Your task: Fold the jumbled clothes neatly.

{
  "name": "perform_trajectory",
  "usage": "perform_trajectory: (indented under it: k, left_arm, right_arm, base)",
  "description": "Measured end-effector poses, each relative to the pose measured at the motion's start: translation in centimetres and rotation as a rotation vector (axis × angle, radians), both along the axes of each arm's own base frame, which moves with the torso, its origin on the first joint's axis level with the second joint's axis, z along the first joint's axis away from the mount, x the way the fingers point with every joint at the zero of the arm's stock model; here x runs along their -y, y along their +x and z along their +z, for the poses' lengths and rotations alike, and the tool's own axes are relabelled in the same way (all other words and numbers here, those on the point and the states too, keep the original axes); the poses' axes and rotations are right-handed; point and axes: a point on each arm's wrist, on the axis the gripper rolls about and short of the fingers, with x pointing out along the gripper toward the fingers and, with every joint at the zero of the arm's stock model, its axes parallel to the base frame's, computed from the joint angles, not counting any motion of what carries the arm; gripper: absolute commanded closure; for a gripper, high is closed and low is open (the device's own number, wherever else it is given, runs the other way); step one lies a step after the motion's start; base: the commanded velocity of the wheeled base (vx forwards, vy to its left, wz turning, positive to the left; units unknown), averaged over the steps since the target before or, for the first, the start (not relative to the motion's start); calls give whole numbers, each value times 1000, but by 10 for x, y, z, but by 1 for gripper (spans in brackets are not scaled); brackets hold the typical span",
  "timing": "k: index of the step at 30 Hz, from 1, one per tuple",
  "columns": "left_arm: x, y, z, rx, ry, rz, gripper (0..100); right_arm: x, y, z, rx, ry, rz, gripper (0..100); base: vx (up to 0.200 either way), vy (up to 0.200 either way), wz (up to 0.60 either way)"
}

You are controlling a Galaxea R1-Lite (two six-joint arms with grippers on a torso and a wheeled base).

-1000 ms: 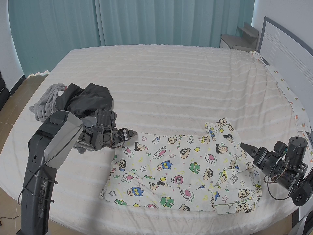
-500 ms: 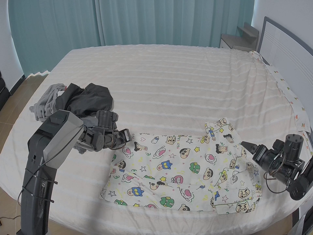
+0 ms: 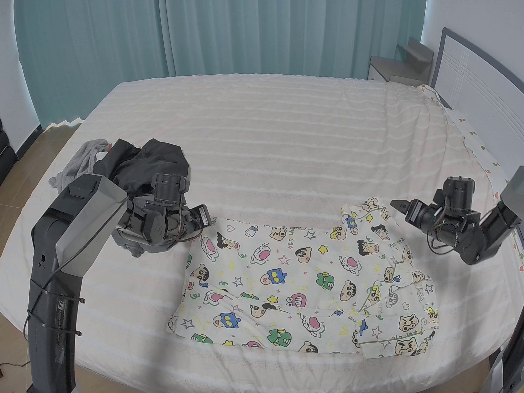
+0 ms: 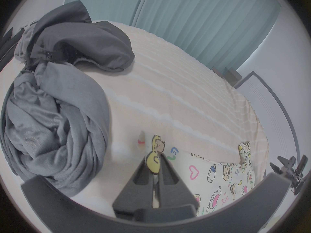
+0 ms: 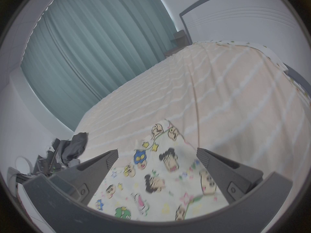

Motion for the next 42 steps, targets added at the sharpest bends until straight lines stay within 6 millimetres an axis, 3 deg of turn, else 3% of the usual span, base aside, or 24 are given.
perform_trajectory:
  k: [7, 14, 23, 34, 35, 42]
  left_arm:
    - [0, -2, 12, 27, 19, 36, 100]
    - [0, -4, 22, 46, 26, 55, 100]
    - [0, -5, 25, 49, 23, 59, 100]
    - [0, -5, 26, 54, 21, 58, 100]
    - [0, -5, 26, 54, 22, 58, 100]
    - [0, -5, 27, 54, 21, 57, 100]
  right_arm:
    - [8, 66, -17, -26, -109, 28, 0]
    - [24, 105, -59, -113, -227, 76, 0]
    - [41, 109, -90, -153, -169, 145, 0]
    - [37, 100, -86, -164, -132, 208, 0]
    - [36, 99, -85, -166, -130, 214, 100]
    - [29, 94, -85, -179, -121, 245, 100]
  base:
    - [0, 0, 0]
    - [0, 0, 0]
    - [0, 0, 0]
    - [0, 0, 0]
    - [0, 0, 0]
    - [0, 0, 0]
